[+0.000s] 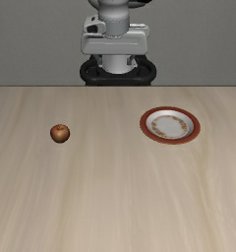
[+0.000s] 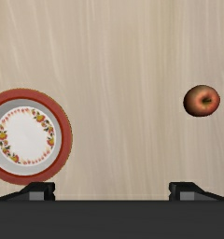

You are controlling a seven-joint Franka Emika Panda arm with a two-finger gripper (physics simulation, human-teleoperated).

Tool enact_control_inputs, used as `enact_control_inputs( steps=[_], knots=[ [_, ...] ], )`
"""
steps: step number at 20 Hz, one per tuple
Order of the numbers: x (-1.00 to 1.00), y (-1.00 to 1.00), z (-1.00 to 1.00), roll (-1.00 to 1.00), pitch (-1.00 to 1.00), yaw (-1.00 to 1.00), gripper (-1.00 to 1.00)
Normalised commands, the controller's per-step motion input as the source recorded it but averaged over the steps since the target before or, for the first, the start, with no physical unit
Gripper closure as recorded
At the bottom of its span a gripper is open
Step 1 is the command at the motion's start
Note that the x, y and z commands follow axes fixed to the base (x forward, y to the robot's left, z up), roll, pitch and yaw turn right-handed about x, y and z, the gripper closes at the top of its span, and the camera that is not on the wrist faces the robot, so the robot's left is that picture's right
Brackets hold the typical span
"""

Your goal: Pick the apple on the table and place it on the plate

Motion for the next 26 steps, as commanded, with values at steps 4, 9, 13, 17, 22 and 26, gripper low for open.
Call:
enact_control_inputs(
  steps=[4, 9, 13, 17, 22, 26],
  knots=[
    [0.0, -1.0, 0.0, 0.0, 0.0, 0.0, -1.0],
    [0.0, -1.0, 0.0, 0.0, 0.0, 0.0, -1.0],
    [0.0, -1.0, 0.0, 0.0, 0.0, 0.0, -1.0],
    [0.25, -0.75, 0.0, 0.0, 0.0, 0.0, -1.0],
    [1.0, 0.0, 0.0, 0.0, 0.0, 0.0, -1.0],
    [0.0, 0.5, -0.5, 0.0, 0.0, 0.0, -1.0]
  ],
)
